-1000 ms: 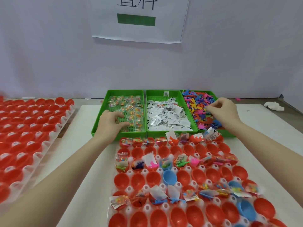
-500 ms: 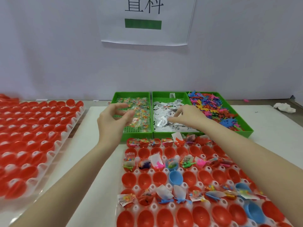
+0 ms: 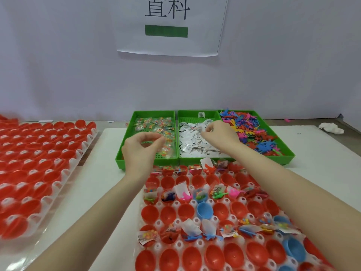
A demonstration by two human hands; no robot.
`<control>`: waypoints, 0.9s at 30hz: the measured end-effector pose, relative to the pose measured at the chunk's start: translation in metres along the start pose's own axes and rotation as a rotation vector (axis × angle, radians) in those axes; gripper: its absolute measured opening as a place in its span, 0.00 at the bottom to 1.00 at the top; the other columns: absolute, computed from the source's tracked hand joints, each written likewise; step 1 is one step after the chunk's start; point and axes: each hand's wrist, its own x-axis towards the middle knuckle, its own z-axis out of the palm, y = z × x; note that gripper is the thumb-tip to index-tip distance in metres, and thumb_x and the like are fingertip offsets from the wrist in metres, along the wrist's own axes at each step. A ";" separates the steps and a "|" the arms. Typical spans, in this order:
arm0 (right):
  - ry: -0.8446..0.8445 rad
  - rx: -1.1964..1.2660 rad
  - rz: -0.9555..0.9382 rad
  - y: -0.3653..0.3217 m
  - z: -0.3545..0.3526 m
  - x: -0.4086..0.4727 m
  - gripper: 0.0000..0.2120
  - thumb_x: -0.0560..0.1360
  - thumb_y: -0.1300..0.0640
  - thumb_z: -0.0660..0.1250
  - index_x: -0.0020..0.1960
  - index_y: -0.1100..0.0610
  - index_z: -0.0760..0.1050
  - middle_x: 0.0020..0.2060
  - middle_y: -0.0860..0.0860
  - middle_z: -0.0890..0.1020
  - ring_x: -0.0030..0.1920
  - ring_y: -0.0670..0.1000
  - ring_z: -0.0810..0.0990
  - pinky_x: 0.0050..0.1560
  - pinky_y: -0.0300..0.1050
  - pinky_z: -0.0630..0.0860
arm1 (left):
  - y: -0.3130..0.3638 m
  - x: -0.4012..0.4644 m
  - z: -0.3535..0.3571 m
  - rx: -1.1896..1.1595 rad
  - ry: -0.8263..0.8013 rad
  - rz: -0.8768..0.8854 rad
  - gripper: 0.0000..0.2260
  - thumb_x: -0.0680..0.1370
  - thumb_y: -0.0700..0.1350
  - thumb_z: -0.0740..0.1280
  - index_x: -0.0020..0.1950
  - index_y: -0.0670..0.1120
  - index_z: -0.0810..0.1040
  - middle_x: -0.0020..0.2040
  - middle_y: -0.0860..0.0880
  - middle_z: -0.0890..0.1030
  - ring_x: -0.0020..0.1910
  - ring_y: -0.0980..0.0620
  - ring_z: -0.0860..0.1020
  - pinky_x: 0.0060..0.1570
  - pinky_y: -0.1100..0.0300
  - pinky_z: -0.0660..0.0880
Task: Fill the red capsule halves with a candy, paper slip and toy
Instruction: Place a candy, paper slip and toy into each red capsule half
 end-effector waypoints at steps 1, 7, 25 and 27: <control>0.006 0.004 0.005 0.000 -0.004 -0.001 0.13 0.71 0.60 0.62 0.29 0.60 0.67 0.29 0.56 0.74 0.29 0.54 0.68 0.36 0.43 0.66 | -0.004 0.007 0.002 0.026 0.025 -0.023 0.03 0.71 0.41 0.72 0.41 0.48 0.80 0.36 0.54 0.80 0.35 0.58 0.78 0.36 0.74 0.72; 0.062 -0.066 -0.012 0.006 -0.020 -0.012 0.11 0.72 0.59 0.64 0.35 0.64 0.79 0.23 0.53 0.74 0.24 0.49 0.62 0.31 0.41 0.65 | -0.027 0.044 0.004 0.246 0.108 -0.105 0.05 0.73 0.42 0.71 0.47 0.42 0.82 0.45 0.45 0.82 0.44 0.47 0.80 0.50 0.55 0.75; -0.275 0.491 -0.260 -0.025 -0.084 -0.094 0.06 0.65 0.58 0.74 0.30 0.53 0.81 0.22 0.44 0.75 0.27 0.39 0.71 0.31 0.29 0.68 | 0.046 -0.057 -0.009 -0.323 -0.506 -0.054 0.09 0.74 0.36 0.66 0.46 0.48 0.80 0.37 0.54 0.84 0.38 0.60 0.81 0.40 0.70 0.76; -0.254 0.531 -0.222 -0.024 -0.086 -0.112 0.05 0.65 0.57 0.74 0.31 0.54 0.82 0.23 0.44 0.77 0.27 0.39 0.73 0.31 0.28 0.70 | 0.056 -0.074 -0.014 -0.391 -0.509 -0.052 0.07 0.71 0.42 0.66 0.47 0.47 0.81 0.41 0.52 0.84 0.40 0.58 0.82 0.42 0.68 0.77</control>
